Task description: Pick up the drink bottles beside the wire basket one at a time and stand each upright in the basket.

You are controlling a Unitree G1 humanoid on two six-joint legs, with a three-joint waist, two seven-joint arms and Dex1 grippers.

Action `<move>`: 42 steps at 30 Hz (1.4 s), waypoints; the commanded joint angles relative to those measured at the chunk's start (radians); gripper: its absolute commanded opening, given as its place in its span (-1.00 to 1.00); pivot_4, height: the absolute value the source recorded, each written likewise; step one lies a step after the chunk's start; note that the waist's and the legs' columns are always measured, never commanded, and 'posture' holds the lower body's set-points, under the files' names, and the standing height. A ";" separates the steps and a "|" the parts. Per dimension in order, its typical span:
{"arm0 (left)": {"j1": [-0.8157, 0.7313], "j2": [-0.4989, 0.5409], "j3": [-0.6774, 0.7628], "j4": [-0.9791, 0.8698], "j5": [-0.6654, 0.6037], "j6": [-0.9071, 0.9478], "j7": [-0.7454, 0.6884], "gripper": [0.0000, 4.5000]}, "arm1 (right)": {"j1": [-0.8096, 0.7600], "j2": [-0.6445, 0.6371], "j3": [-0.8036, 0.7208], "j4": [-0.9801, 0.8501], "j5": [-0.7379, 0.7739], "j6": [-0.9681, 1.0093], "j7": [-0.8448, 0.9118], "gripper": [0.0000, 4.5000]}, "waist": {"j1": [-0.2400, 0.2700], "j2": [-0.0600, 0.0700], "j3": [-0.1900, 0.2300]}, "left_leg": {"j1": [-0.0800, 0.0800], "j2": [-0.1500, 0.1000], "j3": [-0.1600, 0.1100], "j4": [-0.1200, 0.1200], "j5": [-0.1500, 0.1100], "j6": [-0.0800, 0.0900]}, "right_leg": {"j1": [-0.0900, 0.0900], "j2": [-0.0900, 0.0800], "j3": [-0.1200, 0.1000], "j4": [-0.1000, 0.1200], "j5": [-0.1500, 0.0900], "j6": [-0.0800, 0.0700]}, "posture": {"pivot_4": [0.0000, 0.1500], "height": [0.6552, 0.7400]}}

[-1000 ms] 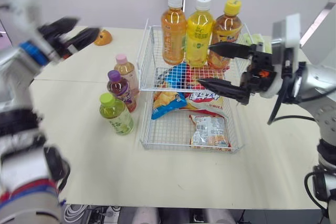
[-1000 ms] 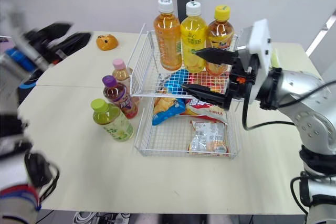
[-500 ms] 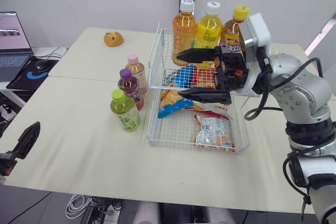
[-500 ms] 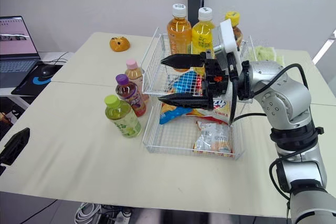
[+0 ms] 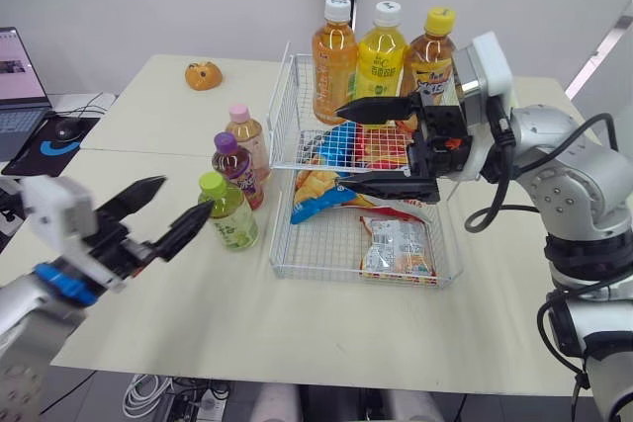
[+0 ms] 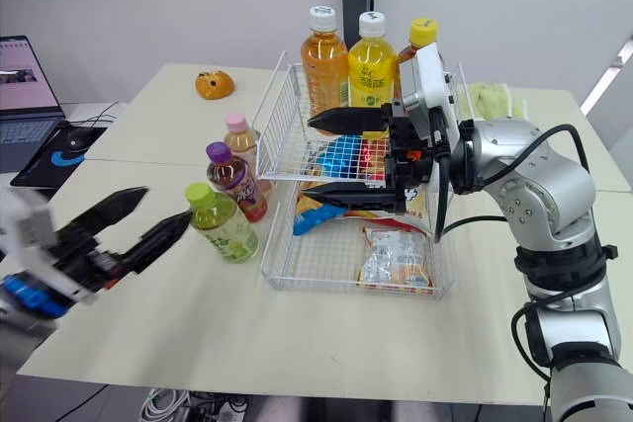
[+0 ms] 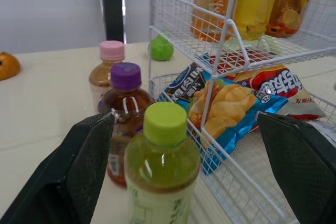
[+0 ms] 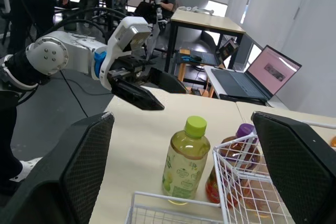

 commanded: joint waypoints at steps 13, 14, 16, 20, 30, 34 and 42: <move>-0.186 -0.004 -0.236 0.279 0.212 -0.217 -0.046 0.99 | 0.035 -0.051 -0.091 -0.133 0.032 0.070 -0.124 1.00 | 0.000 0.000 0.000 | 0.000 0.000 0.001 -0.003 0.000 0.000 | -0.001 0.000 0.001 -0.001 0.000 0.000 | 1.00 1.00; -0.191 -0.003 -0.242 0.285 0.213 -0.218 -0.049 0.82 | 0.036 -0.051 -0.094 -0.135 0.031 0.069 -0.129 1.00 | 0.000 0.000 0.000 | 0.000 0.000 0.001 -0.003 0.000 0.000 | -0.001 0.000 0.001 -0.001 0.000 0.000 | 1.00 1.00; -0.197 -0.002 -0.247 0.291 0.214 -0.220 -0.051 0.61 | 0.035 -0.052 -0.097 -0.137 0.029 0.070 -0.134 1.00 | 0.000 0.000 0.000 | 0.000 0.000 0.001 -0.003 0.000 0.000 | -0.001 0.000 0.001 -0.001 0.000 0.000 | 1.00 1.00; -0.209 -0.004 -0.263 0.297 0.216 -0.228 -0.061 0.06 | 0.034 -0.052 -0.097 -0.139 0.031 0.071 -0.138 1.00 | -0.001 0.000 0.000 | 0.000 0.000 0.001 -0.003 0.001 -0.001 | -0.001 0.000 0.001 -0.001 0.000 0.000 | 1.00 1.00; -0.221 0.069 -0.172 0.261 0.102 -0.163 -0.100 -0.39 | 0.040 -0.056 -0.106 -0.139 0.028 0.067 -0.141 1.00 | -0.001 0.000 0.000 | 0.000 0.001 0.001 -0.003 0.001 -0.002 | -0.001 0.000 0.000 -0.001 0.000 0.000 | 1.00 1.00; -0.325 0.232 -0.078 0.303 -0.046 -0.021 -0.156 -0.39 | 0.037 -0.049 -0.110 -0.131 0.029 0.065 -0.145 1.00 | -0.001 -0.001 0.003 | -0.001 0.001 0.000 -0.003 0.002 -0.003 | -0.003 0.000 -0.001 -0.001 0.000 0.000 | 1.00 1.00; -0.696 0.555 -0.101 0.536 -0.242 0.229 -0.299 -0.39 | 0.018 -0.019 -0.115 -0.087 0.011 0.022 -0.143 1.00 | 0.001 -0.001 0.004 | -0.002 -0.001 0.001 -0.003 0.002 -0.003 | -0.003 0.001 0.000 -0.002 -0.002 0.003 | 1.00 1.00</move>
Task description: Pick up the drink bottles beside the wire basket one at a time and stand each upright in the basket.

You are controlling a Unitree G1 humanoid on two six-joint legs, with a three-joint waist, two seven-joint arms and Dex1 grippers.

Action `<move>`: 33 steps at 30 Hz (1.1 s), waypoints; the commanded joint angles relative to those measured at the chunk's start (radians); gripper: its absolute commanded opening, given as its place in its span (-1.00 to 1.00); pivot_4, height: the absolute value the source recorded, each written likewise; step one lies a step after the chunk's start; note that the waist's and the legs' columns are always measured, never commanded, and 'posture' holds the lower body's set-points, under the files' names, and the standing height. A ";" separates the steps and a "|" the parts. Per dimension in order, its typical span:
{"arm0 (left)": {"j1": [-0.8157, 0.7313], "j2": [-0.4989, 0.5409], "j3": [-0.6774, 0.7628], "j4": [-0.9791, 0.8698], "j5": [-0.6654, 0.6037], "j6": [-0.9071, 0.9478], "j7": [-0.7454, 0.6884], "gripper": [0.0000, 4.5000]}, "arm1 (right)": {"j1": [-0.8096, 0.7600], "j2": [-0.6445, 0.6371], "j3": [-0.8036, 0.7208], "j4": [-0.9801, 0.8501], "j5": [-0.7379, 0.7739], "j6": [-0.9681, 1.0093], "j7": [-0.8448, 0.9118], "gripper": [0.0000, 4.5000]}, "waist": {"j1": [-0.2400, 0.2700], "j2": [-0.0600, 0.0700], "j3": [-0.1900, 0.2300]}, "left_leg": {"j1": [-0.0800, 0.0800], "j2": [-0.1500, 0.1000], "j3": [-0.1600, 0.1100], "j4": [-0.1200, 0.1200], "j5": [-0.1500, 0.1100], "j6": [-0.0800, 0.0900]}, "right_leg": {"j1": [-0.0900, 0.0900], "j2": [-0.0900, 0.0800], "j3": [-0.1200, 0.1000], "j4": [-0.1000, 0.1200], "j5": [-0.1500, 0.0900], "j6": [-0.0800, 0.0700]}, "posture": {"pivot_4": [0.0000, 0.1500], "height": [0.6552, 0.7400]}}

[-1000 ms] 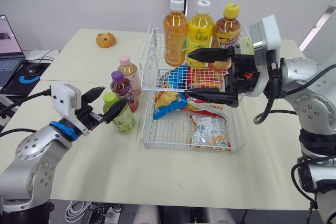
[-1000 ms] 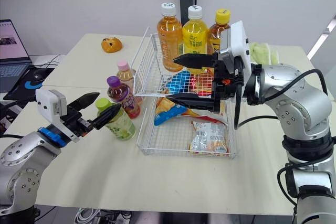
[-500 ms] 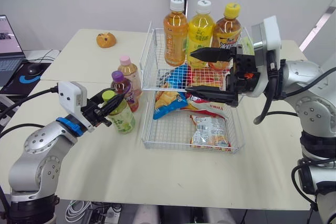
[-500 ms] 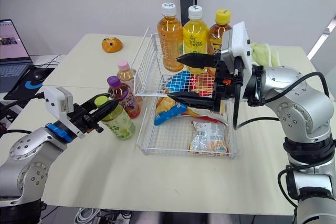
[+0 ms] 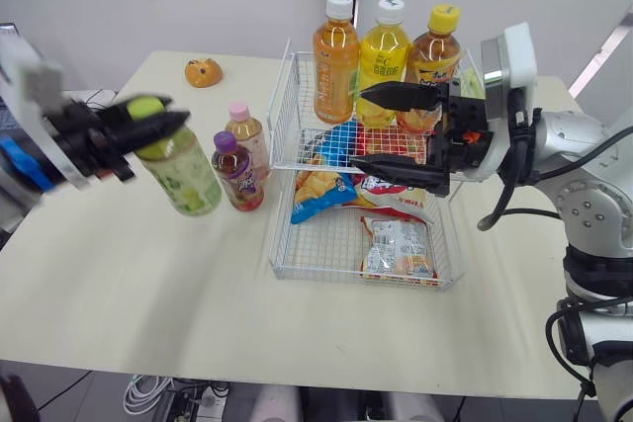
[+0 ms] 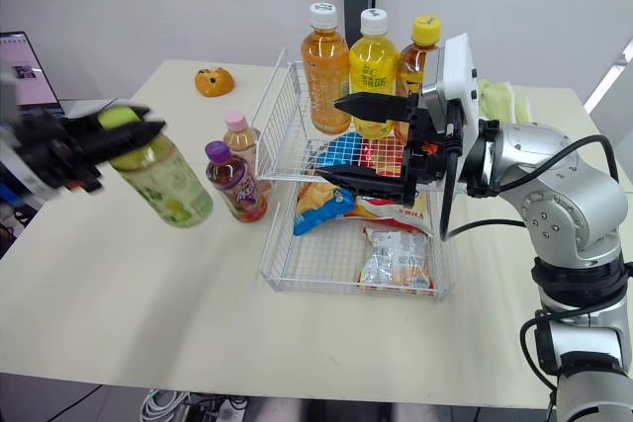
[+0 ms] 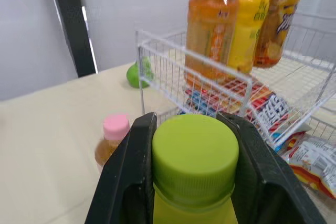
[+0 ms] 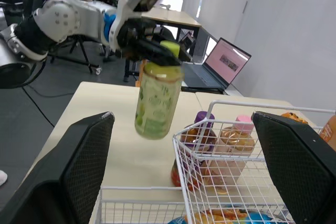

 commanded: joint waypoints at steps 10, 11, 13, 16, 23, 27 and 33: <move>-0.742 -0.007 -0.296 0.331 -0.005 0.120 -0.196 -0.39 | 0.050 -0.088 -0.105 -0.071 0.002 -0.004 -0.069 1.00 | 0.008 -0.002 0.002 | -0.001 -0.001 0.001 0.000 0.000 0.000 | -0.001 0.001 0.002 0.000 -0.001 0.002 | 1.00 1.00; -0.786 -0.030 -0.314 0.352 0.005 0.122 -0.210 -0.39 | 0.061 -0.099 -0.118 -0.084 0.009 0.004 -0.080 1.00 | 0.009 -0.002 0.002 | -0.001 -0.001 0.001 0.000 0.000 0.000 | -0.001 0.001 0.001 0.000 -0.002 0.002 | 1.00 1.00; -0.871 -0.092 -0.358 0.393 0.030 0.116 -0.246 -0.39 | 0.088 -0.124 -0.148 -0.115 0.020 0.022 -0.108 1.00 | 0.010 -0.002 0.003 | -0.001 -0.001 0.002 0.000 0.000 0.000 | -0.001 0.001 0.002 0.001 -0.002 0.002 | 1.00 1.00; -0.960 -0.213 -0.413 0.458 0.086 0.066 -0.299 -0.39 | 0.134 -0.163 -0.207 -0.171 0.041 0.056 -0.161 1.00 | 0.009 -0.002 0.003 | -0.001 -0.001 0.002 0.000 0.000 0.000 | -0.002 0.001 0.003 0.000 -0.002 0.002 | 1.00 1.00; -1.016 -0.493 -0.507 0.596 0.250 -0.146 -0.415 -0.39 | 0.249 -0.238 -0.339 -0.302 0.111 0.135 -0.288 1.00 | 0.009 -0.001 0.003 | -0.001 -0.001 0.004 0.000 0.000 0.000 | -0.002 0.001 0.003 0.001 -0.002 0.003 | 1.00 1.00; -1.006 -0.639 -0.550 0.647 0.346 -0.281 -0.439 -0.39 | 0.324 -0.271 -0.418 -0.374 0.161 0.176 -0.365 1.00 | 0.007 -0.001 0.003 | -0.002 -0.001 0.005 0.000 0.000 0.000 | -0.003 0.001 0.005 0.000 -0.002 0.003 | 1.00 1.00; -0.964 -0.815 -0.591 0.697 0.451 -0.421 -0.422 -0.39 | 0.423 -0.297 -0.513 -0.464 0.244 0.215 -0.476 1.00 | 0.008 0.000 0.004 | -0.001 -0.001 0.006 -0.001 0.000 0.000 | -0.003 0.001 0.006 0.001 -0.002 0.003 | 1.00 1.00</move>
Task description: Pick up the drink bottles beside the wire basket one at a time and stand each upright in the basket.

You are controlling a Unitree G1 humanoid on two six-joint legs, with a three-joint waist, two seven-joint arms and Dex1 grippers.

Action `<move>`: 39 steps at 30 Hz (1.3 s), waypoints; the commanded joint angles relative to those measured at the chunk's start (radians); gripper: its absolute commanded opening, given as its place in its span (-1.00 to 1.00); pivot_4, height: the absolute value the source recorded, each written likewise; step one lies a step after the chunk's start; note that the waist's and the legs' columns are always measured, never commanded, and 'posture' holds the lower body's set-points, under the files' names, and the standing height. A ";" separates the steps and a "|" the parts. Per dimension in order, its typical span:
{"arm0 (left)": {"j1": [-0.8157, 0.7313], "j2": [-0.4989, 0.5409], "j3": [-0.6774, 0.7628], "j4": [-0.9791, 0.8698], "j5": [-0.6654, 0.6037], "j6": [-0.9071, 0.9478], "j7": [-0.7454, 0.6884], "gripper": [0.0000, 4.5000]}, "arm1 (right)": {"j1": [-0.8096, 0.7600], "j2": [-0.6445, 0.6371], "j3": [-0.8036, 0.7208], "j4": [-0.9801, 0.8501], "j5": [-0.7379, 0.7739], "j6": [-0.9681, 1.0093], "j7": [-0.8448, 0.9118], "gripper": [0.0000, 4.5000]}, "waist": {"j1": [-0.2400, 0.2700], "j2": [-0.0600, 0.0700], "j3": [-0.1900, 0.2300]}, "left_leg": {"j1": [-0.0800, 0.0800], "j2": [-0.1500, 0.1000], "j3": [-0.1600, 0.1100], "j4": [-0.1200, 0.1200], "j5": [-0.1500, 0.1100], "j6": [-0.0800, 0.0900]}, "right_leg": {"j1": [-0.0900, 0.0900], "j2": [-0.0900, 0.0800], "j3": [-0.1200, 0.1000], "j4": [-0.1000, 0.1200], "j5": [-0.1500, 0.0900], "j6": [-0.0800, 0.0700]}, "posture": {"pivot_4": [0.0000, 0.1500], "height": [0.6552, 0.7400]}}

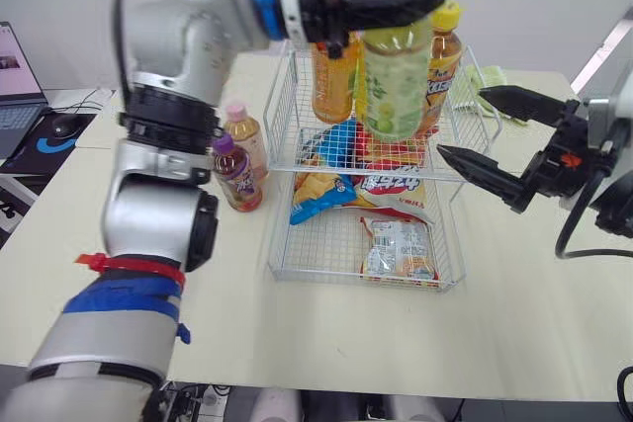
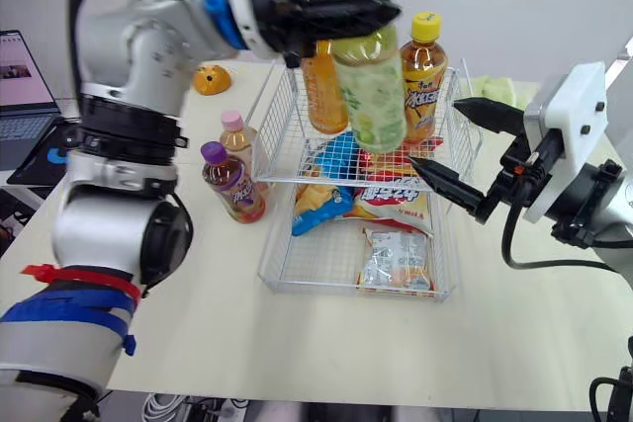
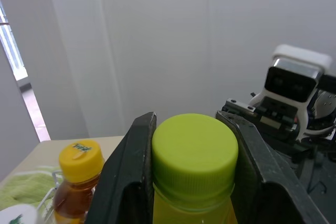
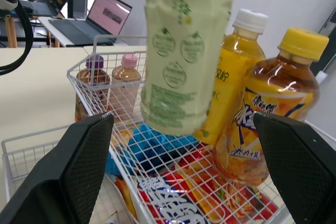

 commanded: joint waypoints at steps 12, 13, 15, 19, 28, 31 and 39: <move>-0.006 -0.173 0.009 0.101 0.153 -0.168 0.058 -0.23 | 0.084 -0.092 -0.118 -0.090 0.185 -0.007 -0.202 1.00 | 0.000 0.000 0.000 | 0.000 0.000 0.000 0.000 0.000 0.000 | 0.000 0.000 0.000 0.000 0.000 0.000 | 1.00 1.00; -0.005 -0.176 0.009 0.104 0.158 -0.176 0.057 -0.07 | 0.084 -0.097 -0.116 -0.090 0.195 -0.009 -0.212 1.00 | 0.000 0.000 0.000 | 0.000 0.000 0.000 0.000 0.000 0.000 | 0.000 0.000 0.000 0.000 0.000 0.000 | 1.00 1.00; -0.006 -0.181 0.015 0.107 0.158 -0.185 0.061 0.17 | 0.086 -0.107 -0.112 -0.089 0.210 -0.014 -0.227 1.00 | 0.000 0.000 0.000 | 0.000 0.000 0.000 0.000 0.000 0.000 | 0.000 0.000 0.000 0.000 0.000 0.000 | 1.00 1.00; -0.019 -0.183 0.050 0.087 0.130 -0.165 0.057 0.69 | 0.095 -0.121 -0.110 -0.083 0.228 -0.027 -0.240 1.00 | 0.000 0.000 0.000 | 0.000 0.000 0.000 0.000 0.000 0.000 | 0.000 0.000 0.000 0.000 0.000 0.000 | 1.00 1.00; -0.034 -0.054 0.215 -0.032 0.011 -0.028 0.104 1.00 | 0.024 -0.145 -0.015 -0.017 0.273 -0.077 -0.169 1.00 | -0.008 0.000 0.000 | 0.001 0.000 0.000 0.000 0.000 0.000 | 0.000 0.001 0.001 0.000 0.000 0.000 | 1.00 1.00; 0.013 0.025 0.248 -0.107 0.010 0.024 0.167 1.00 | -0.024 -0.137 0.040 0.017 0.297 -0.090 -0.122 1.00 | -0.009 0.000 0.000 | 0.002 0.001 0.000 0.000 0.000 0.000 | 0.000 0.001 0.001 0.001 0.000 0.000 | 1.00 1.00; 0.303 0.246 0.374 -0.395 0.017 0.119 0.380 1.00 | -0.160 -0.082 0.237 0.127 0.208 -0.132 0.057 1.00 | -0.009 0.000 0.000 | 0.002 0.001 0.000 0.001 0.000 0.000 | 0.002 0.000 0.001 0.001 0.000 0.000 | 1.00 1.00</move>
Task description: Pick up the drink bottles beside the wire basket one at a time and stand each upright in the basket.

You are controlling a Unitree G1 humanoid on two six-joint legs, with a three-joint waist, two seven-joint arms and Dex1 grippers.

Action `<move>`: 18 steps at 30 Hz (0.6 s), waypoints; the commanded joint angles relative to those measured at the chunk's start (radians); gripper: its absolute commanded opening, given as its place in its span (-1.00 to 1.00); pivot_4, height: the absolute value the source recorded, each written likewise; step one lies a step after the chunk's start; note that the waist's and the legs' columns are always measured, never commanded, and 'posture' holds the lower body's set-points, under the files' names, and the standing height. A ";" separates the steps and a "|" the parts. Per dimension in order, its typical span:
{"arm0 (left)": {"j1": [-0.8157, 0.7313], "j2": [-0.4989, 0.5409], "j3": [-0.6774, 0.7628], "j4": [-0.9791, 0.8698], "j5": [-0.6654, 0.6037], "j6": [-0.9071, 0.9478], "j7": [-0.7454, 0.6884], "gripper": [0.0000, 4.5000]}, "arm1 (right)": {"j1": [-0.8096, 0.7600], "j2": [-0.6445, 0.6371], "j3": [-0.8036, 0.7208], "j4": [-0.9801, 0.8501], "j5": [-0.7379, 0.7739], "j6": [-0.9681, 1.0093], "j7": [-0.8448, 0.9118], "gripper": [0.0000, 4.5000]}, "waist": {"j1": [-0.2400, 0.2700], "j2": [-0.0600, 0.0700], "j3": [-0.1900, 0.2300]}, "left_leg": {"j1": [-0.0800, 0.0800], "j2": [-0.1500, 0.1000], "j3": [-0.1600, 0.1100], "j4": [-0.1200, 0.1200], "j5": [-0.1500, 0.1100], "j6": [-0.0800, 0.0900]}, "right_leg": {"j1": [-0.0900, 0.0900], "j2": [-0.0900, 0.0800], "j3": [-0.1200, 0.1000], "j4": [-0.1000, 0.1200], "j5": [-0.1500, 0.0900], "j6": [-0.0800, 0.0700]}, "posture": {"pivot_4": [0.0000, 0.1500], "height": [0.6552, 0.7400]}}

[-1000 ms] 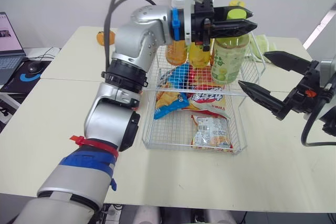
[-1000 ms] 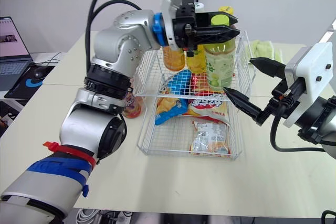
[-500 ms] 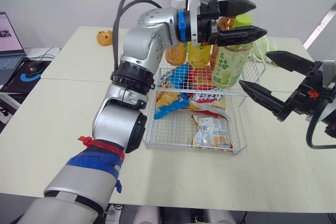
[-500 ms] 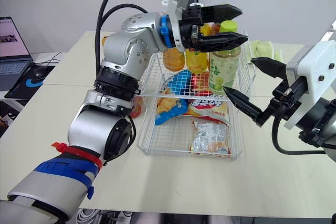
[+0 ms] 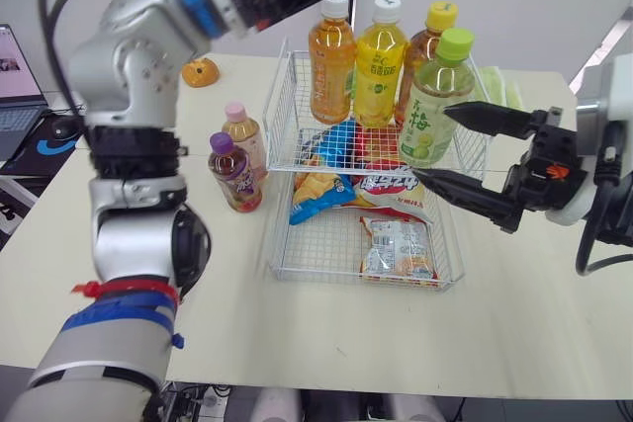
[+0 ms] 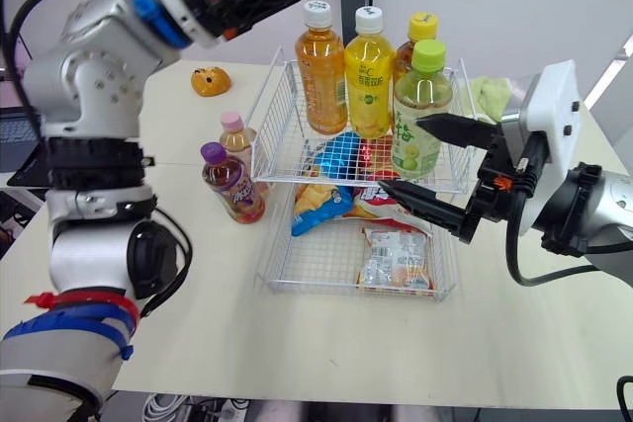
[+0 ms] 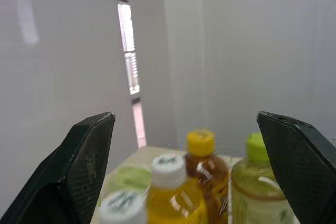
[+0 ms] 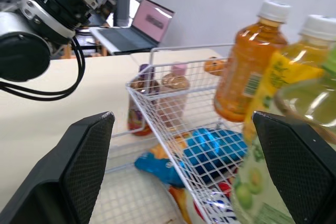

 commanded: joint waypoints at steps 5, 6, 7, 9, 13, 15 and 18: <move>0.287 0.165 0.216 -0.325 -0.033 0.073 0.201 1.00 | -0.135 0.105 0.166 0.128 -0.179 -0.095 0.157 1.00 | 0.000 0.000 0.000 | 0.000 0.000 0.000 0.000 0.000 0.000 | 0.000 0.000 0.000 0.000 0.000 0.000 | 1.00 1.00; 0.357 0.181 0.258 -0.370 -0.036 0.084 0.221 1.00 | -0.153 0.126 0.186 0.150 -0.203 -0.109 0.177 1.00 | 0.000 0.000 0.000 | 0.000 0.000 0.000 0.000 0.000 0.000 | 0.000 0.000 0.000 0.000 0.000 0.000 | 1.00 1.00; 0.419 0.195 0.291 -0.407 -0.040 0.095 0.237 1.00 | -0.167 0.143 0.200 0.167 -0.221 -0.118 0.195 1.00 | -0.002 0.000 0.000 | 0.000 0.000 0.000 0.000 0.000 0.000 | 0.000 -0.001 0.000 0.000 0.000 0.000 | 1.00 1.00; 0.594 0.212 0.385 -0.496 -0.067 0.133 0.249 1.00 | -0.196 0.177 0.227 0.203 -0.257 -0.134 0.232 1.00 | -0.001 0.000 0.000 | 0.000 0.000 0.000 0.000 0.000 0.000 | 0.000 -0.001 0.000 0.000 0.000 0.000 | 1.00 1.00; 1.002 0.167 0.569 -0.635 -0.087 0.135 0.229 1.00 | -0.247 0.230 0.268 0.271 -0.322 -0.163 0.303 1.00 | -0.003 0.000 0.000 | 0.001 0.001 0.001 -0.001 0.000 0.000 | 0.000 -0.001 0.000 -0.001 0.000 0.000 | 1.00 1.00; 1.189 0.103 0.635 -0.690 -0.089 0.102 0.229 1.00 | -0.265 0.252 0.286 0.305 -0.359 -0.184 0.337 1.00 | -0.003 0.000 -0.001 | 0.001 0.001 0.000 -0.001 0.000 0.000 | 0.000 -0.002 -0.001 -0.001 0.000 0.000 | 1.00 1.00; 1.384 0.005 0.683 -0.778 -0.121 0.054 0.233 1.00 | -0.287 0.288 0.300 0.341 -0.394 -0.203 0.371 1.00 | 0.005 -0.003 -0.002 | 0.001 0.001 0.000 0.000 0.000 0.000 | 0.001 -0.002 -0.002 -0.001 0.000 0.000 | 1.00 1.00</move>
